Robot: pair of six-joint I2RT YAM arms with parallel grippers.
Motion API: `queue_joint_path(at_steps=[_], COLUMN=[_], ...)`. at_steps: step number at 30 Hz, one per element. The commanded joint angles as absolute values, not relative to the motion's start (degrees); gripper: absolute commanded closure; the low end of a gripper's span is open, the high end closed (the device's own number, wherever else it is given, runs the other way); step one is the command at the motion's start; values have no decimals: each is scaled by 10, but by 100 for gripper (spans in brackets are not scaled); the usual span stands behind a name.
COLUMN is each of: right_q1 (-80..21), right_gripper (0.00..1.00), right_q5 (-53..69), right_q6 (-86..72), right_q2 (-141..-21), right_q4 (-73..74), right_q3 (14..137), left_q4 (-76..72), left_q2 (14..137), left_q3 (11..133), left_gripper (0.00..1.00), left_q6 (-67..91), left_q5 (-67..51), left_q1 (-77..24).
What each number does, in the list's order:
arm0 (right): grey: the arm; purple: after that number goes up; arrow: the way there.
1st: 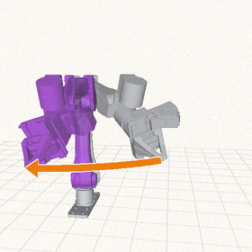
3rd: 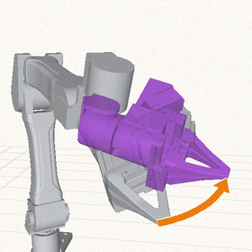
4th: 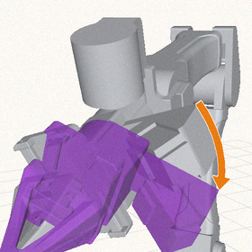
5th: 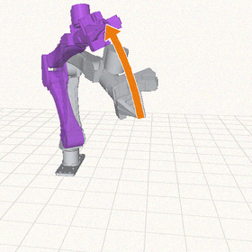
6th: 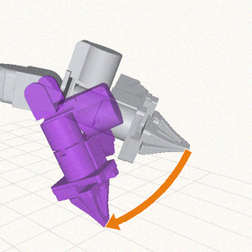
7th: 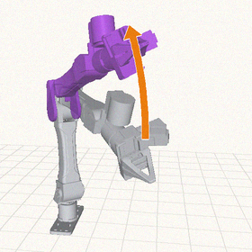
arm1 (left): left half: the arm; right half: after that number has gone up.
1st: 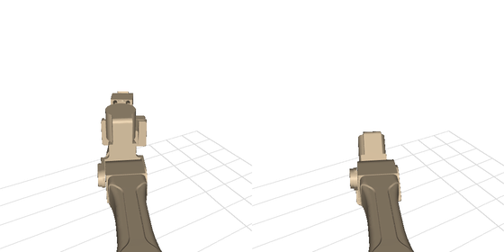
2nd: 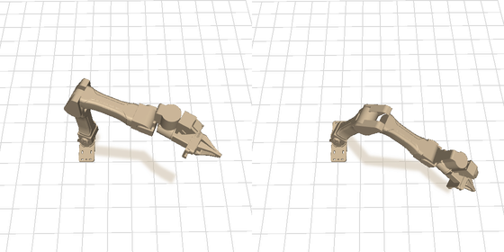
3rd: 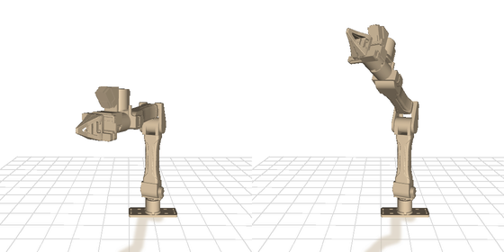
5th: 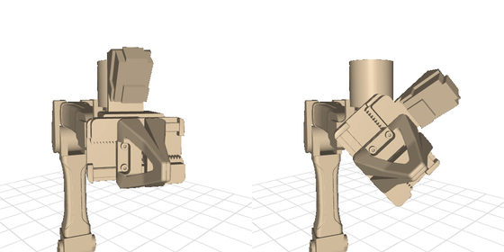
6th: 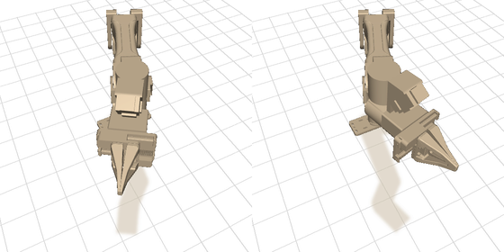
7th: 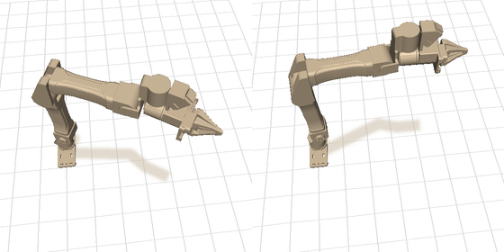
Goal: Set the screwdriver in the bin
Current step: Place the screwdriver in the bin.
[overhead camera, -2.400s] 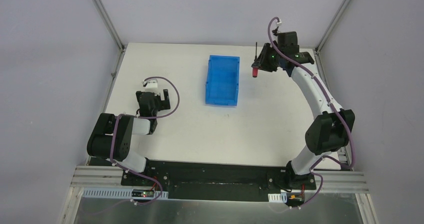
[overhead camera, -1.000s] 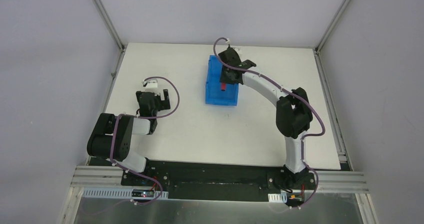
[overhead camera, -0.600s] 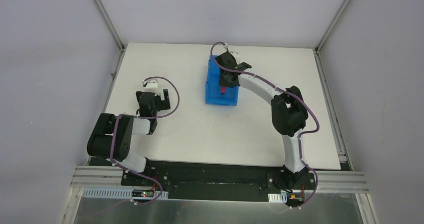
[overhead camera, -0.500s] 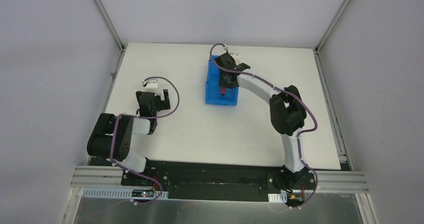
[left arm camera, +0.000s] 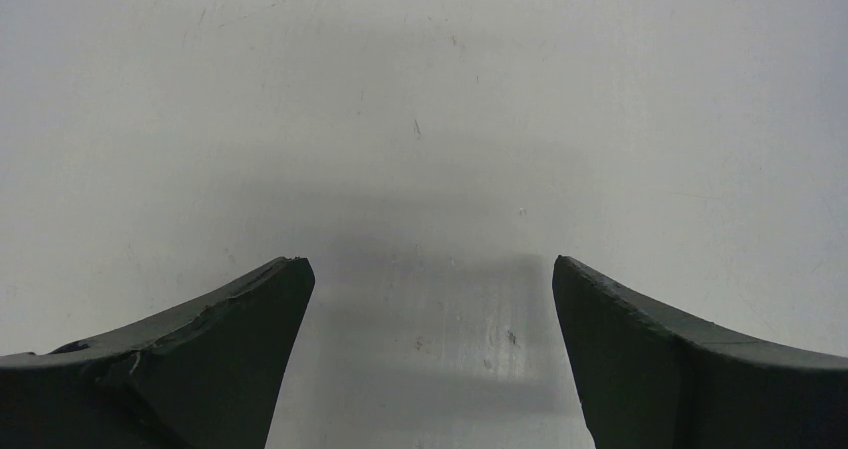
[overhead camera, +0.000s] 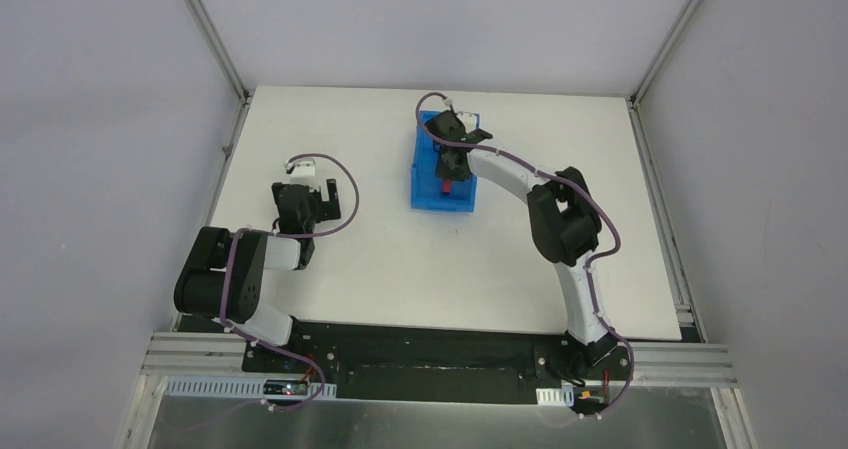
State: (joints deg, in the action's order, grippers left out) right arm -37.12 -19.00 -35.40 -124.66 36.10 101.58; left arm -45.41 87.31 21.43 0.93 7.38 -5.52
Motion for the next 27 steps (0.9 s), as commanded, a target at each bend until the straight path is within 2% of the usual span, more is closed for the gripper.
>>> queue_joint_path(at_steps=[1,5,14,21,27], right_q1=[-376,-376,-376,-376,-376], right_gripper=[86,85,69,60,59], right_q5=[-205,-210,-209,-212,-215], right_q6=[-364,-365,-365,-360,-350], right_q2=[-1256,-1264,-1274,-1267,-1255], right_q4=[358,362,373,380,384], right_q3=[1047,1053,1067,1076,1087], left_q4=[-471,-471,-471,-471,-471], left_q2=[862,862,862,863,862], left_q3=[214,214,214,214,214], left_gripper=[1,1,1,1,1], left_q6=[13,13,13,13,13], left_q5=[71,71,70,70,71], left_q1=[-48,-48,-48,-48,-48])
